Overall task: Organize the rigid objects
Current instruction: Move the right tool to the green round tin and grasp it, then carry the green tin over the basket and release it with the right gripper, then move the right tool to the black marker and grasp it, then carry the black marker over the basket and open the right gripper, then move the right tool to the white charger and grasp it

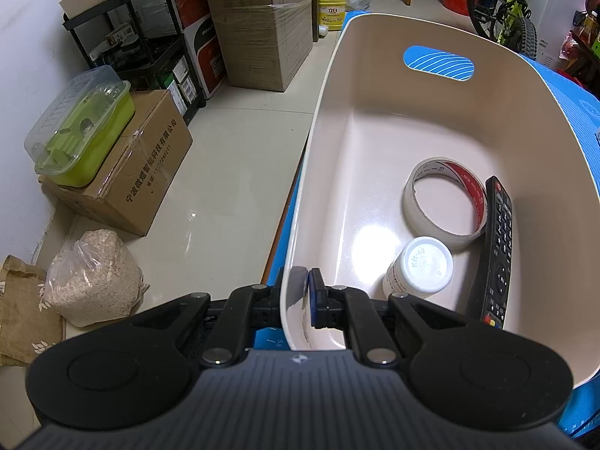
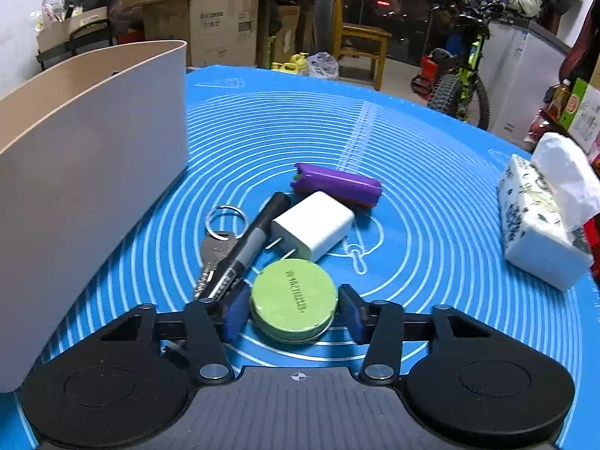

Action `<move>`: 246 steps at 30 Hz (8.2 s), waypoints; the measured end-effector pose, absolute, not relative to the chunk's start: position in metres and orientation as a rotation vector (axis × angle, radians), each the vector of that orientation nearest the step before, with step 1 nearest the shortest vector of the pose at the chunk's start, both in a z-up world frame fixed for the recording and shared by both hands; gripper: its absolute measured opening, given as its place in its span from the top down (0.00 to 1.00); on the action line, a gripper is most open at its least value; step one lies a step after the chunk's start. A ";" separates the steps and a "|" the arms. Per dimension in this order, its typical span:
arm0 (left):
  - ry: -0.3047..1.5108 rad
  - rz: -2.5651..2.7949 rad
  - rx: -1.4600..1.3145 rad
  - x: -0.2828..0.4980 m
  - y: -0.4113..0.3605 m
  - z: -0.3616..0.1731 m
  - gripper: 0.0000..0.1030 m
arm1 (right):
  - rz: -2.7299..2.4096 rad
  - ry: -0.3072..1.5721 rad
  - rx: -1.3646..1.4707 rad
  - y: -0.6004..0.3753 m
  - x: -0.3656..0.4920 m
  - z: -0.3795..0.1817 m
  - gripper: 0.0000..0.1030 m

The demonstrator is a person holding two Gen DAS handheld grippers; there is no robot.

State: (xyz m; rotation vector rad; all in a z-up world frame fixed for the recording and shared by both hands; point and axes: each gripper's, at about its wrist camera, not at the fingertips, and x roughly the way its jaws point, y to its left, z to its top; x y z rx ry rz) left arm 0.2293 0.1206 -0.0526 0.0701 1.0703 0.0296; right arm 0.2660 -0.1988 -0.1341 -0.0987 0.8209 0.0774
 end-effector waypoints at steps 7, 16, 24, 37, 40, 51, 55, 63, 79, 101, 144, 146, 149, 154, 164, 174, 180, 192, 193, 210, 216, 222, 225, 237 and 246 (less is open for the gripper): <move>1.071 0.032 0.074 0.229 0.121 -0.053 0.88 | 0.070 0.818 -0.124 -0.195 0.264 -0.133 0.48; 1.071 0.032 0.073 0.229 0.121 -0.053 0.88 | 0.024 0.762 -0.131 -0.197 0.256 -0.107 0.47; 1.070 0.031 0.072 0.229 0.121 -0.053 0.88 | 0.013 0.614 -0.119 -0.186 0.240 -0.062 0.47; 1.071 0.032 0.073 0.230 0.121 -0.052 0.88 | 0.205 0.476 -0.041 -0.105 0.243 -0.006 0.47; 1.072 0.032 0.074 0.231 0.120 -0.053 0.88 | 0.265 0.501 -0.087 -0.076 0.247 -0.008 0.48; 1.069 0.032 0.076 0.230 0.120 -0.053 0.88 | 0.389 0.668 -0.245 -0.014 0.249 -0.038 0.47; 1.069 0.033 0.076 0.231 0.120 -0.053 0.88 | 0.403 0.736 -0.292 -0.003 0.251 -0.048 0.47; 1.070 0.030 0.073 0.230 0.120 -0.053 0.88 | 0.419 0.863 -0.346 0.003 0.255 -0.065 0.46; 1.070 0.028 0.074 0.231 0.121 -0.052 0.88 | 0.270 0.658 -0.116 -0.076 0.242 -0.001 0.32; 1.072 0.030 0.080 0.229 0.120 -0.051 0.88 | -0.014 0.777 0.016 -0.173 0.263 -0.099 0.44; 1.071 0.021 0.071 0.229 0.122 -0.051 0.88 | -0.032 0.691 0.044 -0.163 0.251 -0.082 0.77; 1.071 0.021 0.071 0.229 0.122 -0.051 0.88 | -0.035 0.670 0.069 -0.164 0.249 -0.073 0.77; 1.071 0.021 0.072 0.229 0.122 -0.052 0.88 | -0.029 0.625 0.092 -0.162 0.245 -0.057 0.77; 1.072 0.022 0.075 0.229 0.123 -0.052 0.88 | 0.029 0.536 0.113 -0.153 0.236 -0.028 0.77; 1.072 0.023 0.080 0.228 0.123 -0.052 0.88 | 0.204 0.511 0.097 -0.101 0.225 0.001 0.77; 1.071 0.024 0.083 0.229 0.122 -0.053 0.88 | 0.360 0.677 -0.049 -0.044 0.226 -0.025 0.77; 1.071 0.024 0.082 0.229 0.122 -0.053 0.88 | 0.379 0.798 -0.107 -0.027 0.231 -0.046 0.77; 1.071 0.022 0.081 0.229 0.121 -0.051 0.88 | 0.417 0.779 -0.159 -0.024 0.222 -0.051 0.50; 1.071 0.022 0.082 0.229 0.120 -0.052 0.88 | 0.418 0.757 -0.156 -0.025 0.220 -0.047 0.43; 1.071 0.022 0.082 0.229 0.120 -0.052 0.88 | 0.229 0.555 -0.040 -0.118 0.234 0.001 0.22; 1.071 0.023 0.084 0.229 0.121 -0.052 0.88 | 0.100 0.573 -0.003 -0.166 0.257 -0.020 0.22; 1.071 0.019 0.084 0.228 0.121 -0.053 0.88 | -0.010 0.666 0.008 -0.203 0.284 -0.066 0.22; 1.070 0.016 0.082 0.228 0.121 -0.054 0.88 | -0.040 0.697 0.004 -0.215 0.290 -0.090 0.22; 1.072 0.019 0.088 0.228 0.120 -0.054 0.88 | -0.050 0.735 0.079 -0.220 0.302 -0.135 0.23; 1.071 0.016 0.089 0.229 0.119 -0.054 0.88 | -0.069 0.739 0.073 -0.211 0.310 -0.145 0.38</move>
